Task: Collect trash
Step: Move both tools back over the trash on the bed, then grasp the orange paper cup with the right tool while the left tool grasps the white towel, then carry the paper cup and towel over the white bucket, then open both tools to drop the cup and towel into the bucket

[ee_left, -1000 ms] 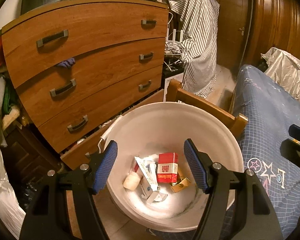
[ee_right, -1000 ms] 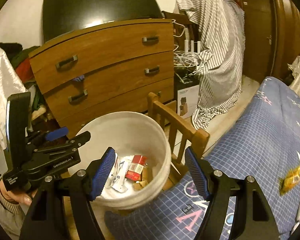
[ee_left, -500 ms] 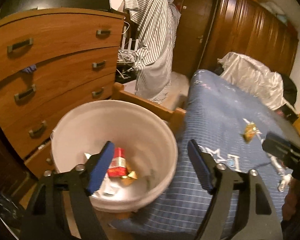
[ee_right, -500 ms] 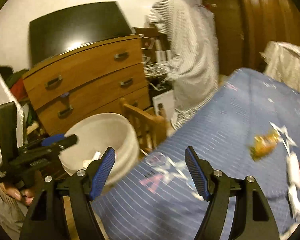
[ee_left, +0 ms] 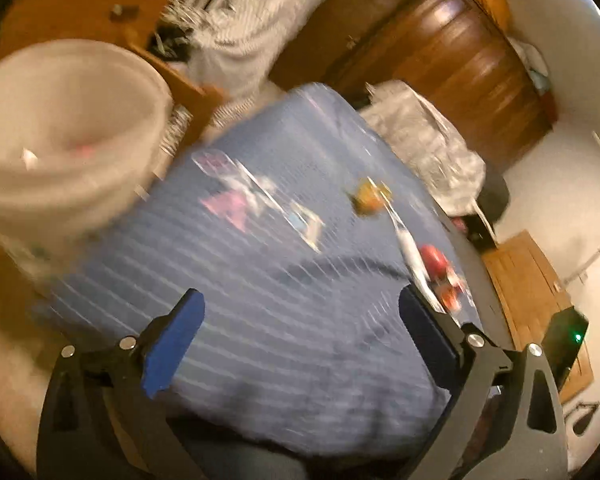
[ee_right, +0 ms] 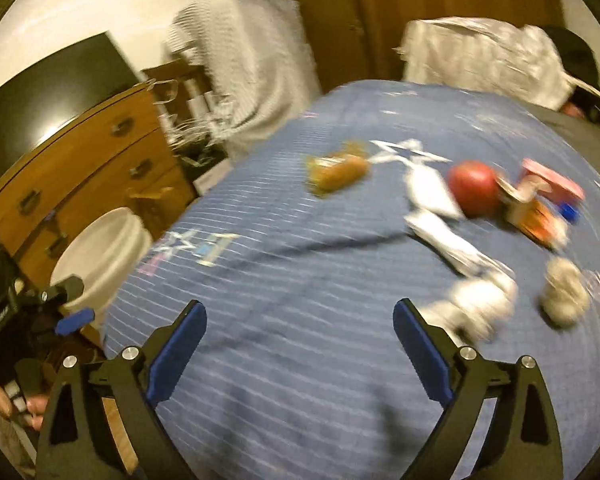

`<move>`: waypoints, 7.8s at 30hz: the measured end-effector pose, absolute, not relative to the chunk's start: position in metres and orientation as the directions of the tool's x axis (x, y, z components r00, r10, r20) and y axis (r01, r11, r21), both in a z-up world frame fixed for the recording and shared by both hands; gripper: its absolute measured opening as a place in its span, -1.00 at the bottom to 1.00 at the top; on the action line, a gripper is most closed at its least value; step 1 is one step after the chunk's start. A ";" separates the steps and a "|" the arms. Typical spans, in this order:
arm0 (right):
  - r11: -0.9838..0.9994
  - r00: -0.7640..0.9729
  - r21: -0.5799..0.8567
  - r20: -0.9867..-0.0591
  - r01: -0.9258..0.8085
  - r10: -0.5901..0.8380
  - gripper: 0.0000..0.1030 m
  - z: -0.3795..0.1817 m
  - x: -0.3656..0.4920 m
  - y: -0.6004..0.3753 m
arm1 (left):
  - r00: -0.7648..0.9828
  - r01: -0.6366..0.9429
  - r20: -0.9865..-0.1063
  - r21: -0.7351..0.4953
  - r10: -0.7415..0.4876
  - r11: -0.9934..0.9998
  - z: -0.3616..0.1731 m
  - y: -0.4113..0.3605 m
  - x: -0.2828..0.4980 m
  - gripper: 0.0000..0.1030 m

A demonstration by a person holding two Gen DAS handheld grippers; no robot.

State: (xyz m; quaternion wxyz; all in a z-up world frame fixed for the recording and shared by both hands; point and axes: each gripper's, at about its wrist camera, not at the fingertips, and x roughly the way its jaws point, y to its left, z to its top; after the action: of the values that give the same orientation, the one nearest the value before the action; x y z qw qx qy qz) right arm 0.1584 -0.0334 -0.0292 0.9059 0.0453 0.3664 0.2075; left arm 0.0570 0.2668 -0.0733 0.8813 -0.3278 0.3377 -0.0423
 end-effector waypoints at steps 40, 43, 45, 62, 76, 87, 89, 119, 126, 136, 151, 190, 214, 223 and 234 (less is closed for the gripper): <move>0.968 0.728 0.184 -0.639 -0.168 0.248 0.90 -0.068 0.296 -0.302 | 0.688 0.106 -0.647 -0.359 -0.330 0.927 -0.064 0.074 0.148 0.66; 0.941 0.635 0.106 -0.714 -0.321 0.297 0.90 -0.082 0.340 -0.282 | 0.661 0.079 -0.681 -0.353 -0.314 0.932 -0.077 0.077 0.154 0.66; 0.929 0.612 0.036 -0.743 -0.368 0.271 0.88 -0.090 0.356 -0.267 | 0.651 0.052 -0.697 -0.355 -0.301 0.933 -0.083 0.083 0.159 0.66; 0.950 0.616 0.178 -0.727 -0.257 0.303 -0.10 -0.089 0.326 -0.290 | 0.625 -0.027 -0.723 -0.397 -0.295 0.917 -0.103 0.103 0.154 0.66; 0.869 0.696 0.410 -0.538 -0.278 0.477 -0.10 -0.030 0.163 -0.303 | 0.611 0.056 -0.710 -0.402 -0.350 0.914 -0.098 0.072 0.140 0.66; 0.866 0.622 0.485 -0.642 -0.124 0.448 -0.14 -0.107 0.122 -0.286 | 0.558 0.335 -0.691 -0.319 -0.459 0.887 -0.097 -0.010 0.181 0.66; 0.872 0.618 0.472 -0.650 -0.128 0.443 -0.14 -0.108 0.122 -0.282 | 0.537 0.367 -0.705 -0.299 -0.463 0.881 -0.105 -0.025 0.191 0.66; 0.926 0.662 0.358 -0.665 -0.122 0.344 -0.36 -0.102 0.132 -0.262 | 0.599 0.266 -0.730 -0.205 -0.329 0.942 -0.095 -0.020 0.176 -0.27; 0.924 0.673 0.345 -0.646 -0.163 0.360 -0.36 -0.088 0.119 -0.243 | 0.670 0.166 -0.711 -0.137 -0.213 0.977 -0.075 0.006 0.151 -0.27; 0.914 0.672 0.301 -0.621 -0.273 0.405 -0.36 -0.059 0.109 -0.198 | 0.741 0.049 -0.667 -0.063 -0.078 0.997 -0.052 0.043 0.131 -0.27; 0.876 0.696 0.225 -0.537 -0.426 0.476 -0.36 0.011 0.143 -0.093 | 0.817 -0.165 -0.563 -0.019 0.126 0.986 -0.010 0.140 0.113 -0.27; 0.563 0.362 0.144 -0.633 -0.814 0.685 -0.35 0.052 0.212 0.358 | 0.636 -0.612 -0.550 0.067 0.541 0.788 0.008 0.418 0.078 -0.27; 0.538 0.343 0.113 -0.657 -0.835 0.671 -0.35 0.043 0.206 0.387 | 0.612 -0.621 -0.574 0.077 0.544 0.780 -0.006 0.438 0.083 -0.26; 0.537 0.343 0.112 -0.657 -0.836 0.671 -0.35 0.042 0.207 0.387 | 0.607 -0.626 -0.576 0.077 0.547 0.776 -0.010 0.445 0.082 -0.26; 0.536 0.348 0.096 -0.662 -0.839 0.664 -0.20 0.033 0.214 0.389 | 0.605 -0.642 -0.595 0.029 0.529 0.766 -0.015 0.459 0.080 0.41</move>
State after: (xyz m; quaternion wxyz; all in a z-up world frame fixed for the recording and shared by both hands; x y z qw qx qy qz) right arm 0.2138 0.3890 0.0331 0.8103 -0.1315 0.3334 0.4636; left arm 0.0796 0.4595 -0.0151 0.8908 -0.0941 0.2995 0.3285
